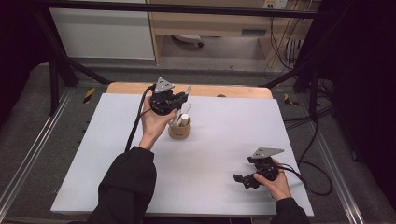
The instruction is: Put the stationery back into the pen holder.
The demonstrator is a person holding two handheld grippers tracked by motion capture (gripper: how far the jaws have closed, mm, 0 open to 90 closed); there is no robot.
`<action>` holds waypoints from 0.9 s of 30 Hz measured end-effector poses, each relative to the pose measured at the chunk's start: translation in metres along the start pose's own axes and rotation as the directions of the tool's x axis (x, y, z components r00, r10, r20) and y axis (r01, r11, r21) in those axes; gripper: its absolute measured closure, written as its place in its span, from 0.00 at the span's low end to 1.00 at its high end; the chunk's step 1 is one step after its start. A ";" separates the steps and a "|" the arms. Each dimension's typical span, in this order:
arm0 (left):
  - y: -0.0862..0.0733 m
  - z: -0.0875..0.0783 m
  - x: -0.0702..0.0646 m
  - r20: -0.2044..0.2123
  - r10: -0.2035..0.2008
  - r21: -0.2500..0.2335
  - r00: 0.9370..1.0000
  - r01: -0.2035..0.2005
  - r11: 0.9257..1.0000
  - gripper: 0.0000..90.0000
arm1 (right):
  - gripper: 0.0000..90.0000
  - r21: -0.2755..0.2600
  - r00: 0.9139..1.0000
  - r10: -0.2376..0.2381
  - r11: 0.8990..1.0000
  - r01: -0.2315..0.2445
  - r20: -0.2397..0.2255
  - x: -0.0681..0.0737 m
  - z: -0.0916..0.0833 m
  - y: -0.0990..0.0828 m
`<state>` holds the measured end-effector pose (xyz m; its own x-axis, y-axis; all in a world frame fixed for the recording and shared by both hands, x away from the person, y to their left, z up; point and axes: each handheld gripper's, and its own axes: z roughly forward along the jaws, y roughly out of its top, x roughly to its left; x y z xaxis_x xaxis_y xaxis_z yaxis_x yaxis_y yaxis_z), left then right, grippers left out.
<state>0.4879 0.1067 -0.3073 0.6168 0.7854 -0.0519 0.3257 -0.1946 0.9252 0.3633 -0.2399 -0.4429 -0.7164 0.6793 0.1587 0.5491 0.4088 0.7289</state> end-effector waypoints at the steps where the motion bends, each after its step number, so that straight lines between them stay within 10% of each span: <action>1: 0.000 0.003 0.001 -0.005 0.001 -0.001 1.000 -0.001 1.000 0.89 | 0.01 0.001 1.000 -0.001 1.000 0.001 -0.001 0.000 0.000 0.000; 27: -0.006 0.052 0.021 -0.018 0.016 -0.006 1.000 -0.016 1.000 0.89 | 0.01 -0.002 1.000 0.000 1.000 0.000 -0.004 0.000 0.000 0.000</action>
<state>0.5357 0.0941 -0.3338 0.6086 0.7929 -0.0305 0.3115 -0.2034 0.9282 0.3631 -0.2401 -0.4426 -0.7183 0.6769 0.1608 0.5479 0.4079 0.7303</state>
